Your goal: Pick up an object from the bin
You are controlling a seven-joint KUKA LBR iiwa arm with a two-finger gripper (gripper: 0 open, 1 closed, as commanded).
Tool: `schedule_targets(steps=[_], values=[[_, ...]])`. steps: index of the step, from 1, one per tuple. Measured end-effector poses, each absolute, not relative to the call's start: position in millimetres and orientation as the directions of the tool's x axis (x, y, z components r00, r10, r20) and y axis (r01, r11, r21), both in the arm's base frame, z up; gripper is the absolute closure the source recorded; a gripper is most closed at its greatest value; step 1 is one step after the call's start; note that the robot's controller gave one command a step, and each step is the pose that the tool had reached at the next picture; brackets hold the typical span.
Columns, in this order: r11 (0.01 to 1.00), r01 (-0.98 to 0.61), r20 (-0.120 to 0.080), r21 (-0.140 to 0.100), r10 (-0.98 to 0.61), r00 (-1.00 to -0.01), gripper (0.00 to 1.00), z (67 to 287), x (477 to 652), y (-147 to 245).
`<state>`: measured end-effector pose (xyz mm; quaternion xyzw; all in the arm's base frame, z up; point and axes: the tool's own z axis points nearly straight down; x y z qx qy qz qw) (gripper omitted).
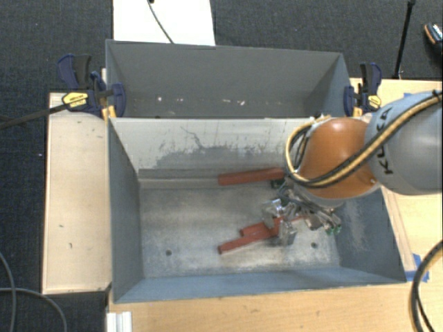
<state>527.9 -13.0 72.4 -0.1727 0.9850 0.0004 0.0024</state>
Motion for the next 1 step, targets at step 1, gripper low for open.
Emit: schedule_targets(steps=[1], values=[[0.951,-0.309,-0.011,-0.003,-0.309,-0.951,1.0,207.3,526.2,-12.5]])
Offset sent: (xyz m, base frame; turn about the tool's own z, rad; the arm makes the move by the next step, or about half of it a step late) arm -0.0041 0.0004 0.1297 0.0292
